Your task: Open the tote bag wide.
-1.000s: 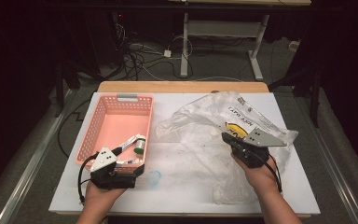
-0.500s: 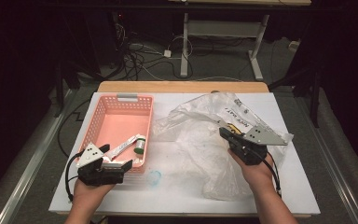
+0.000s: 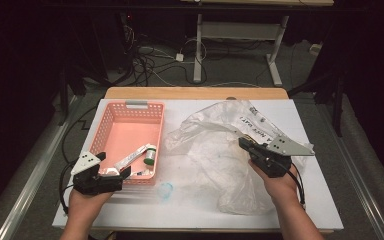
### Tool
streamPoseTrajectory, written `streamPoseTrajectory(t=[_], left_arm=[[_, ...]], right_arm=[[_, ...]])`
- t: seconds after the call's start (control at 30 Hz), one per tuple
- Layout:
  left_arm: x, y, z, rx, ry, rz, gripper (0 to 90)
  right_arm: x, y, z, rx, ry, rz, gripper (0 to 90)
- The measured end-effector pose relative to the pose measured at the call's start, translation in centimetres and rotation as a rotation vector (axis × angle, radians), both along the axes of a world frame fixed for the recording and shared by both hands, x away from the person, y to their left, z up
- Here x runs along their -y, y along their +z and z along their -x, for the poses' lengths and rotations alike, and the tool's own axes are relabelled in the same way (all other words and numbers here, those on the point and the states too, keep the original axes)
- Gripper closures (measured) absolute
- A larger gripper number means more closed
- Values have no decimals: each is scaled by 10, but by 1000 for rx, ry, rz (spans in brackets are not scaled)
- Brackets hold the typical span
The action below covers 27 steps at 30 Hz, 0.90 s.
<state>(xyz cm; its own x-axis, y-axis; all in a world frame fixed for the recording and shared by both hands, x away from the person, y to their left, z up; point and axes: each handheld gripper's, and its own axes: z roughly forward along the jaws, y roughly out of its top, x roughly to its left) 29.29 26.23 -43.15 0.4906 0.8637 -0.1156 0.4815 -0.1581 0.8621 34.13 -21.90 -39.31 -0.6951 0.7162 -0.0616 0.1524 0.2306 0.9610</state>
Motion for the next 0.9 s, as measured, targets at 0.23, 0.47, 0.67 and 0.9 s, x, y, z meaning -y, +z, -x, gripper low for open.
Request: streamPoseTrajectory(t=[0.23, 0.47, 0.67, 0.9], left_arm=[[7, 5, -4, -15, -17, -8, 0], [16, 24, -22, -14, -44, 29, 0], [17, 30, -42, -31, -43, 52, 0], [17, 28, -66, -23, -38, 10, 0]], right_arm=[[3, 1, -1, 0, -1, -10, 900], [5, 2, 0, 1, -4, -25, 900], [4, 2, 0, 4, -6, -23, 900], [4, 0, 0, -3, -7, -19, 900]])
